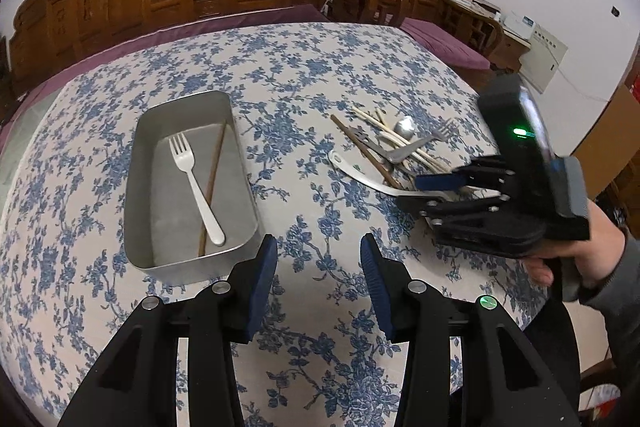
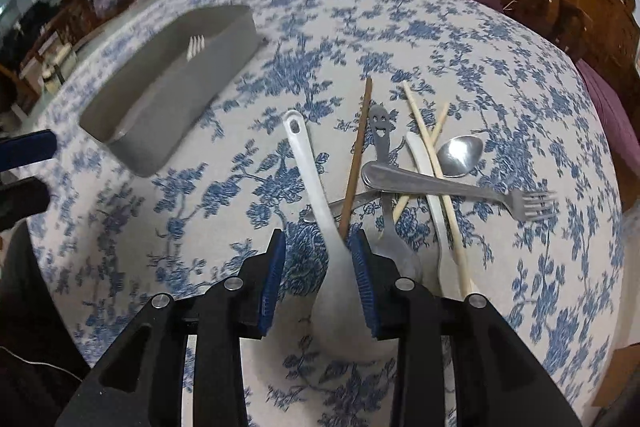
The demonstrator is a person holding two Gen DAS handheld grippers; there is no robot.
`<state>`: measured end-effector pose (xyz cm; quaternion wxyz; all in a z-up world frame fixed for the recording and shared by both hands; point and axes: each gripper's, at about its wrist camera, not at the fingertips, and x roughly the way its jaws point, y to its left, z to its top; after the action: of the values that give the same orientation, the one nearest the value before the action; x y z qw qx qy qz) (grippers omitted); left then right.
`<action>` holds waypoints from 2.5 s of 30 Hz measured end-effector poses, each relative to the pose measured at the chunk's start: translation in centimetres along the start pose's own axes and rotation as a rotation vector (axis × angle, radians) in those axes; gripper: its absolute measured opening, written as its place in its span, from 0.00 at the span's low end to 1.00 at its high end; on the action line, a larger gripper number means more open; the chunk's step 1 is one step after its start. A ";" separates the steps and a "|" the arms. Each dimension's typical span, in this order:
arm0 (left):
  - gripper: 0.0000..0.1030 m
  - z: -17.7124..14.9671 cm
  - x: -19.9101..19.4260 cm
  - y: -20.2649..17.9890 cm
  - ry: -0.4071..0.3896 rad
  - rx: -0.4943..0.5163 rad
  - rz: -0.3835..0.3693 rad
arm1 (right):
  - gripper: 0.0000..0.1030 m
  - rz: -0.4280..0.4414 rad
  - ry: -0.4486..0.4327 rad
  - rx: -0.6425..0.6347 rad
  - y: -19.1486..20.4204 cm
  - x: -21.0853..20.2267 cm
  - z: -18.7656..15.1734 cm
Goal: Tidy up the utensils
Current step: 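Move the right tool back to the pile and grasp the white plastic spoon handle, then grasp a second brown chopstick with the left tool while the right tool lifts the white spoon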
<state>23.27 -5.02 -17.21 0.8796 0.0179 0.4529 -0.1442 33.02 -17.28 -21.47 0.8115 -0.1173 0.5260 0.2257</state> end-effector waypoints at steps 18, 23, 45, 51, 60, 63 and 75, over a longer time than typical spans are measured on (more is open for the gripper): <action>0.40 -0.5 0.5 -0.9 0.019 0.011 -0.003 | 0.11 -0.040 0.087 -0.061 1.4 0.6 -2.5; 0.40 -0.2 0.9 -1.5 0.021 0.022 -0.003 | 0.10 0.029 0.002 0.013 0.6 -2.1 -3.3; 0.35 2.5 9.8 -7.1 0.086 -0.007 -0.075 | 0.11 0.032 -0.147 0.219 -6.5 -7.2 -6.6; 0.26 3.0 12.4 -8.2 0.119 -0.013 -0.065 | 0.11 0.047 -0.149 0.259 -7.6 -7.2 -6.7; 0.19 3.0 14.3 -8.5 0.152 -0.005 0.017 | 0.11 0.060 -0.158 0.265 -7.6 -7.4 -6.6; 0.14 2.8 14.2 -8.8 0.174 0.025 0.062 | 0.11 0.054 -0.157 0.265 -7.6 -7.5 -6.6; 0.04 2.0 11.6 -6.4 0.153 -0.021 0.049 | 0.11 0.055 -0.158 0.245 -6.8 -7.5 -6.5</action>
<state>29.52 -14.24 -24.67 0.8458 0.0310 0.5198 -0.1160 28.56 -27.77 -17.75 0.8521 0.0152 0.4872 0.1905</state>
